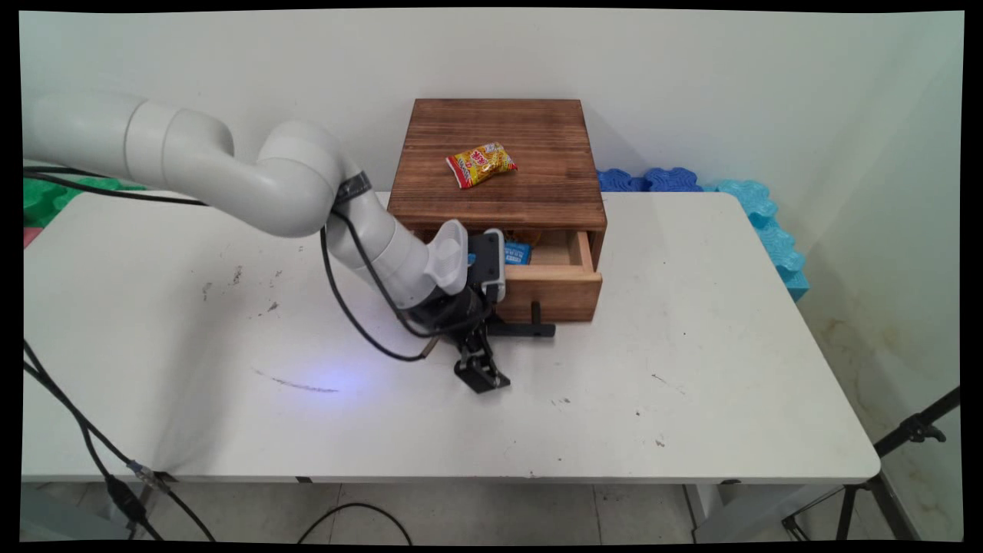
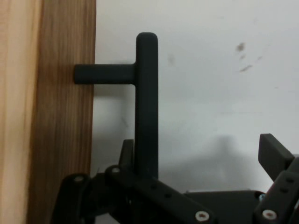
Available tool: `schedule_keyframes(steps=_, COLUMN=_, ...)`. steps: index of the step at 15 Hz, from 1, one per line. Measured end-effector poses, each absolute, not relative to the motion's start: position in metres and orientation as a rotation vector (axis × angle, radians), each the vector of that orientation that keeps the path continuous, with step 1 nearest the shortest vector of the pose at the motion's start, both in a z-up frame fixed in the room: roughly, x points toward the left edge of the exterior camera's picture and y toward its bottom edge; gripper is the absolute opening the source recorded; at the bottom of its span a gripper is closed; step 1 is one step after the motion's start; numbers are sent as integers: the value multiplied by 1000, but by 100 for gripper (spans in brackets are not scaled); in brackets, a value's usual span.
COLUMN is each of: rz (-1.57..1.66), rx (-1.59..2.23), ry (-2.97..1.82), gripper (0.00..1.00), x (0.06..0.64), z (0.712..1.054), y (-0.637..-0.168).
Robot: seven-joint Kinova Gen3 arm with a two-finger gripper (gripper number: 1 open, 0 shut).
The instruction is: Open the drawer
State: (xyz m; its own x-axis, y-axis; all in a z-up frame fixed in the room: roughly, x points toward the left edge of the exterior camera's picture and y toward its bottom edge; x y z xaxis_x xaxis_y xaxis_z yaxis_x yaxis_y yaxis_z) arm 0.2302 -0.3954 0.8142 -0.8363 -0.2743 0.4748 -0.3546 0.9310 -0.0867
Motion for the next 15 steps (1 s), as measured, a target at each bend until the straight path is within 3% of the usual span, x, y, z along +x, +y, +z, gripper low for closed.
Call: schedule_keyframes(steps=15, rz=243, rx=450, ry=-2630, gripper=100, x=200, z=820, y=-297)
